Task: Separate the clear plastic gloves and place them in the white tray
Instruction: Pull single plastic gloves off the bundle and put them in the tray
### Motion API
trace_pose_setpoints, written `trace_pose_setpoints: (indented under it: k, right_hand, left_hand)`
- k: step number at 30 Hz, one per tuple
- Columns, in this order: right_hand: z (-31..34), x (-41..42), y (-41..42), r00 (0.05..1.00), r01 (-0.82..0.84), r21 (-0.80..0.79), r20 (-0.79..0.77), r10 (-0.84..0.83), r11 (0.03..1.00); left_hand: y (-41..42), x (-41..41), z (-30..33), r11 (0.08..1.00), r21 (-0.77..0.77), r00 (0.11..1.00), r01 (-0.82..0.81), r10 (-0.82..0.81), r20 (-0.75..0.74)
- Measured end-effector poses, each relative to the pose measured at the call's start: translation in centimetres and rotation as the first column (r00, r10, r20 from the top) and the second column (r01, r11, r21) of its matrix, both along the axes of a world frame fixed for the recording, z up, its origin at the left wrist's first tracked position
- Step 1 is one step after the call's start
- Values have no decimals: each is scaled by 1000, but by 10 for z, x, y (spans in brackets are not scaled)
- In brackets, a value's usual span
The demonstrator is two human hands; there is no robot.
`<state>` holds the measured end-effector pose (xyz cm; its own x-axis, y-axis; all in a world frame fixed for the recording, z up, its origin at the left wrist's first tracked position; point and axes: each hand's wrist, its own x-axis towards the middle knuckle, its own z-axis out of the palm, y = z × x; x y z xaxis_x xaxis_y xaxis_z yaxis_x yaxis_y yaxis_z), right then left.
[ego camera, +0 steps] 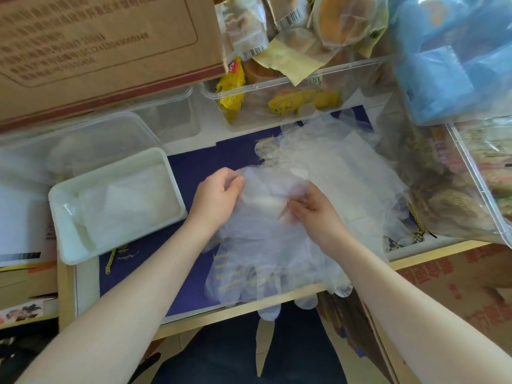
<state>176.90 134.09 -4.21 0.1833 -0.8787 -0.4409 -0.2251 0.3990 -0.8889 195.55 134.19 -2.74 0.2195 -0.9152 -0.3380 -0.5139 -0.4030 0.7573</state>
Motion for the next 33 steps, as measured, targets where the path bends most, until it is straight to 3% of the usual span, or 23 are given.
trace_pose_setpoints:
  k: [3,5,7,10,14,20,22,25,27,28,29,32,33]
  right_hand:
    - [-1,-6,-2,985,-41,-19,-166,37,999]
    - [-4,-20,-10,910,-90,-110,-413,36,990]
    - [-7,-39,-24,740,-144,-190,-672,-22,971]
    - [-10,-62,-45,522,-130,-166,-850,-74,977]
    - [-16,-75,-61,426,-73,-123,-901,-80,990]
    - [-7,-79,-70,422,-108,-341,-866,-267,934]
    - [-1,-78,-71,475,-126,-395,-829,-294,910]
    - [14,-78,-69,680,-77,-489,-663,-313,869]
    - [26,-76,-70,783,-4,-473,-549,-291,881]
    - [30,-75,-72,790,1,-442,-550,-272,897]
    - [31,-75,-75,748,-34,-411,-615,-249,911]
    - [19,-82,-84,483,-160,-145,-874,-51,976]
    - [14,-83,-85,460,-153,-84,-888,-4,985]
  left_hand:
    - [1,-3,-7,993,-68,996,-92,91,-20]
    - [-1,-4,-7,989,-98,994,-113,111,-22]
    - [-4,-3,-6,988,-116,995,-99,99,-5]
    - [-9,1,-5,991,-130,999,-43,47,25]
    - [-14,1,-1,993,-85,997,82,-82,7]
    - [-18,-6,9,974,-74,970,215,-221,-96]
    - [-20,-7,13,965,-90,960,248,-257,-114]
    - [-24,-8,16,957,-118,953,266,-280,-120]
    - [-26,-8,18,953,-134,950,271,-287,-119]
    - [-26,-8,18,951,-135,948,277,-293,-120]
    - [-26,-8,17,949,-132,945,286,-302,-124]
    - [-24,-8,14,940,-119,934,319,-334,-131]
    - [-23,-8,13,938,-114,931,327,-340,-132]
